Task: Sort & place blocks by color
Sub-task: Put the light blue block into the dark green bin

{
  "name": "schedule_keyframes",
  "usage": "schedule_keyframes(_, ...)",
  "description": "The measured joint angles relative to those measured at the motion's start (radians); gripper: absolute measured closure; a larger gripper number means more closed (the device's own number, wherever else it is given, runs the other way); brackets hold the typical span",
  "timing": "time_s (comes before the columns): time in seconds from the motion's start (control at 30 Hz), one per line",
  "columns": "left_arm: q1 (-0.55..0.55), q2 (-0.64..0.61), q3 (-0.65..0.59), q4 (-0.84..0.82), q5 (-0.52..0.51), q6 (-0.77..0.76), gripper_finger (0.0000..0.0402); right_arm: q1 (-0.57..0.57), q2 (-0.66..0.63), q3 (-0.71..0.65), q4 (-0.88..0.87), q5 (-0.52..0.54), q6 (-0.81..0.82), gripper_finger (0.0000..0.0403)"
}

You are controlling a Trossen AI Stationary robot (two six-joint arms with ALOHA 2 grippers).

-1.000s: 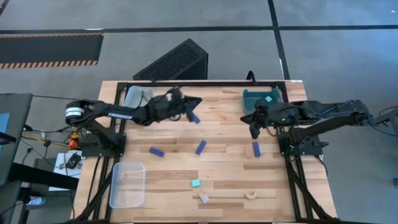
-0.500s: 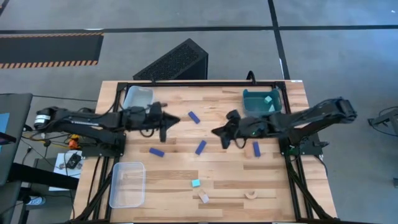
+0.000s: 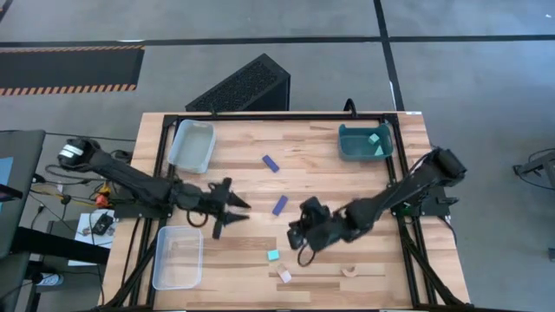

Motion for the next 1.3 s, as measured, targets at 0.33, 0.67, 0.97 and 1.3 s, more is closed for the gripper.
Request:
schedule_keyframes(0.33,-0.073,0.480,0.176,0.146,0.050,0.001,0.0213,0.052,0.092,0.297,-0.455,0.030,0.164,0.0372)
schedule_keyframes(0.67,-0.106,0.724,0.374,0.019,0.063,-0.019,0.0212,0.097,0.094,0.364,-0.538,0.092,0.245,0.0372)
schedule_keyframes(0.97,-0.113,0.798,0.434,-0.093,0.053,-0.054,0.0212,0.097,0.094,0.364,-0.533,0.092,0.263,0.0372)
schedule_keyframes(1.3,-0.121,0.795,0.436,-0.135,0.045,0.003,0.0212,0.097,0.094,0.364,-0.530,0.092,0.264,0.0372)
